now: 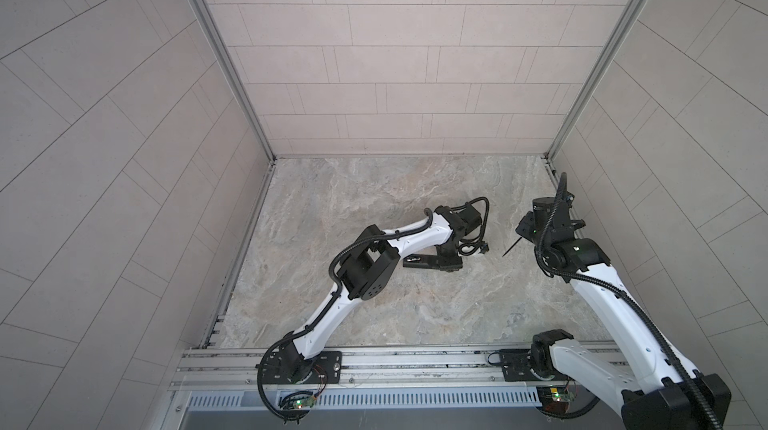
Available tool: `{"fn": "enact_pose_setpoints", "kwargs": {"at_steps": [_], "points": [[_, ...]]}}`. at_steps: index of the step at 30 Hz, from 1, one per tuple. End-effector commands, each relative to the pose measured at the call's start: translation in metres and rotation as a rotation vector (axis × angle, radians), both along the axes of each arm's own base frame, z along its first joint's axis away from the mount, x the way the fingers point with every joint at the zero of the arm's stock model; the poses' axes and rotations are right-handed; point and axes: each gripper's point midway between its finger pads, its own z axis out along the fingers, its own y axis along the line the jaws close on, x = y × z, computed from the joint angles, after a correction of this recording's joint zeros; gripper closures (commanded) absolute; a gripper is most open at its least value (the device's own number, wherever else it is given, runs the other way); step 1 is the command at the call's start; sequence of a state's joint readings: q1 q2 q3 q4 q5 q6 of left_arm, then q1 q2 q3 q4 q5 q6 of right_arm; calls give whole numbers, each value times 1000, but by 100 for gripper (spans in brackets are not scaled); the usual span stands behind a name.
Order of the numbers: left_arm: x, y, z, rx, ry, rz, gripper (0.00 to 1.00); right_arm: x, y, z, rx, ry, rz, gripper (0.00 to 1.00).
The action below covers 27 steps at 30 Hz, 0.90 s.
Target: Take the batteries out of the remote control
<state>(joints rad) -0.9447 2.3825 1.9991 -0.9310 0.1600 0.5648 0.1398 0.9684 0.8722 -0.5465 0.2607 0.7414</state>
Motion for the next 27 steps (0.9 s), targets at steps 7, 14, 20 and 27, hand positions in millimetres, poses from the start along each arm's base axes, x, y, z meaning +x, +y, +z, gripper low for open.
{"fn": "enact_pose_setpoints", "kwargs": {"at_steps": [7, 14, 20, 27], "points": [[4, -16, 4, -78, -28, -3, 55, -7, -4, 2, 6, -36, -20, 100], [24, -39, 54, -265, -90, 63, 58, -3, 13, 5, 61, -151, 74, 100], [48, -46, 93, -457, -114, 189, 60, -5, 25, 3, 96, -197, 145, 100], [74, -43, 128, -650, -186, 322, 60, 2, 70, 14, 187, -374, 385, 100]]}}
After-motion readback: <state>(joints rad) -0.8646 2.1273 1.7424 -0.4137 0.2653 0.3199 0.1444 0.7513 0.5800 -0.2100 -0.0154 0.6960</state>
